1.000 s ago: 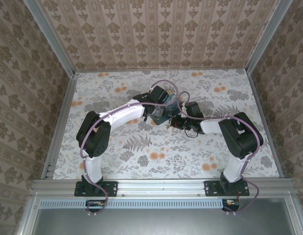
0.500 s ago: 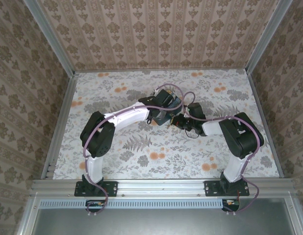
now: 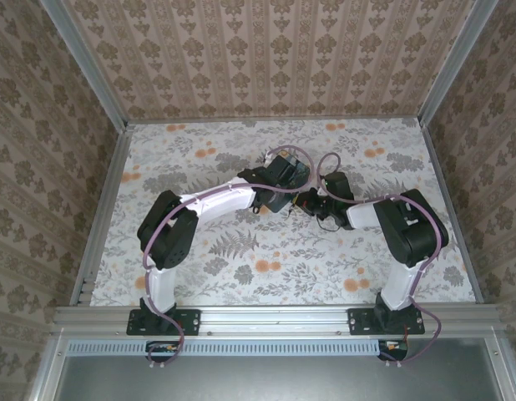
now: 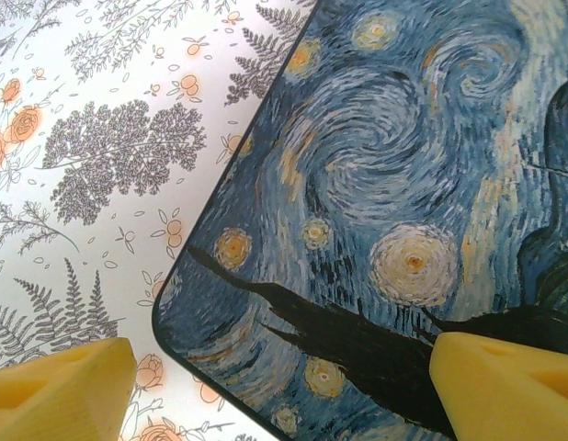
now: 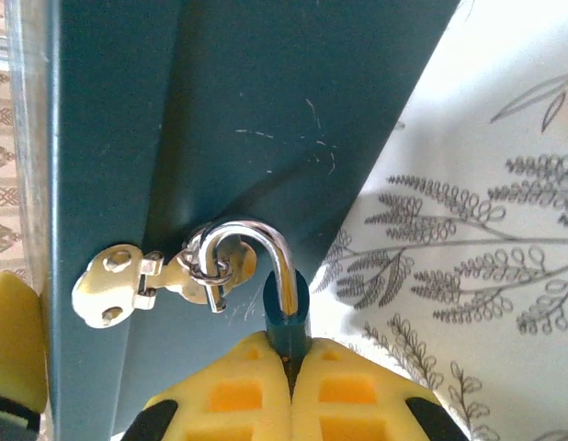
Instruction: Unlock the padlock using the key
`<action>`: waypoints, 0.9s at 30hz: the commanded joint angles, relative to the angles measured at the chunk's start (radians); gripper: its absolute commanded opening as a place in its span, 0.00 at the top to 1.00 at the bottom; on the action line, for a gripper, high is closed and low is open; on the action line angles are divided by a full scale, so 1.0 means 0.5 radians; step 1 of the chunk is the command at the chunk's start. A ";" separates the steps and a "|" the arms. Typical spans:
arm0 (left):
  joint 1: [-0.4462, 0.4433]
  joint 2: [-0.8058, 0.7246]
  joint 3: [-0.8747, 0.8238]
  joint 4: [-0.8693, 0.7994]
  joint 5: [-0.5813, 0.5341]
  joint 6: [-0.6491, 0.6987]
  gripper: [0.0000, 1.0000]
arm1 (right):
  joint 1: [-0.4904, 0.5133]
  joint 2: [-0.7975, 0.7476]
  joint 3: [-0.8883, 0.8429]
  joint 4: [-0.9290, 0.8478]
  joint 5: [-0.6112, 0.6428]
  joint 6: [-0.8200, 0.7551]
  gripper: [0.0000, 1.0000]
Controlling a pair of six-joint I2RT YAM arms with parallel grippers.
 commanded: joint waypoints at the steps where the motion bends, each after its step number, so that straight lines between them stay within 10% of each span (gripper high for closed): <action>1: -0.014 0.114 -0.105 -0.201 0.099 0.024 0.10 | -0.070 0.052 0.139 0.036 -0.057 0.029 1.00; 10: -0.006 0.149 -0.102 -0.201 0.128 0.012 0.11 | -0.254 0.037 0.411 -0.490 -0.179 -0.246 1.00; 27: 0.066 -0.053 -0.047 -0.141 0.274 0.014 0.07 | -0.215 -0.532 -0.250 -0.310 -0.302 -0.213 1.00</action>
